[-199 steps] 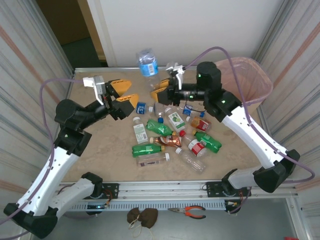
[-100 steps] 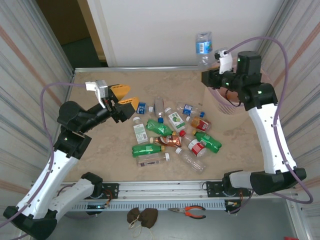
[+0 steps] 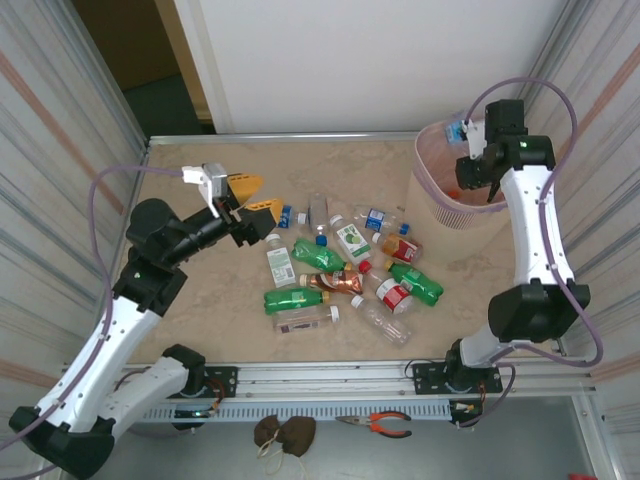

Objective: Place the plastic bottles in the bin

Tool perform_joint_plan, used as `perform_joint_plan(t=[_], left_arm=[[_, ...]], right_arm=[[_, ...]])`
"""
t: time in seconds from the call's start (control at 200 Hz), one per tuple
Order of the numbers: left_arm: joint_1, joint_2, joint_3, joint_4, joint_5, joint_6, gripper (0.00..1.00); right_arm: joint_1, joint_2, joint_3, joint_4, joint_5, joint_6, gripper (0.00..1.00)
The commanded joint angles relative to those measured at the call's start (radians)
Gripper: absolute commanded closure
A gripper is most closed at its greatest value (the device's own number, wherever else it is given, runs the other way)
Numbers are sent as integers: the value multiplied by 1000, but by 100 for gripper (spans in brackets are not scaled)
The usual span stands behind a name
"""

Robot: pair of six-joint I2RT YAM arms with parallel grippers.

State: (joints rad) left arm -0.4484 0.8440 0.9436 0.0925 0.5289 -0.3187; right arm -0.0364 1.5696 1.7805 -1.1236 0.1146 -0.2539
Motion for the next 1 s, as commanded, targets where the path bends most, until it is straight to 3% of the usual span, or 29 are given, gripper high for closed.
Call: perform_joint_plan(t=[0.0, 0.195, 0.656, 0.997], left_arm=[[-5, 27, 18, -111, -53, 125, 17], [-2, 96, 29, -190, -69, 240, 16], [22, 173, -36, -172, -52, 279, 15], [35, 225, -35, -199, -95, 254, 16]], right_arm=[[-49, 37, 26, -73, 112, -64, 64], [-74, 110, -1, -73, 202, -116, 61], [-92, 292, -53, 22, 339, -165, 58], [-86, 241, -62, 19, 316, -153, 36]])
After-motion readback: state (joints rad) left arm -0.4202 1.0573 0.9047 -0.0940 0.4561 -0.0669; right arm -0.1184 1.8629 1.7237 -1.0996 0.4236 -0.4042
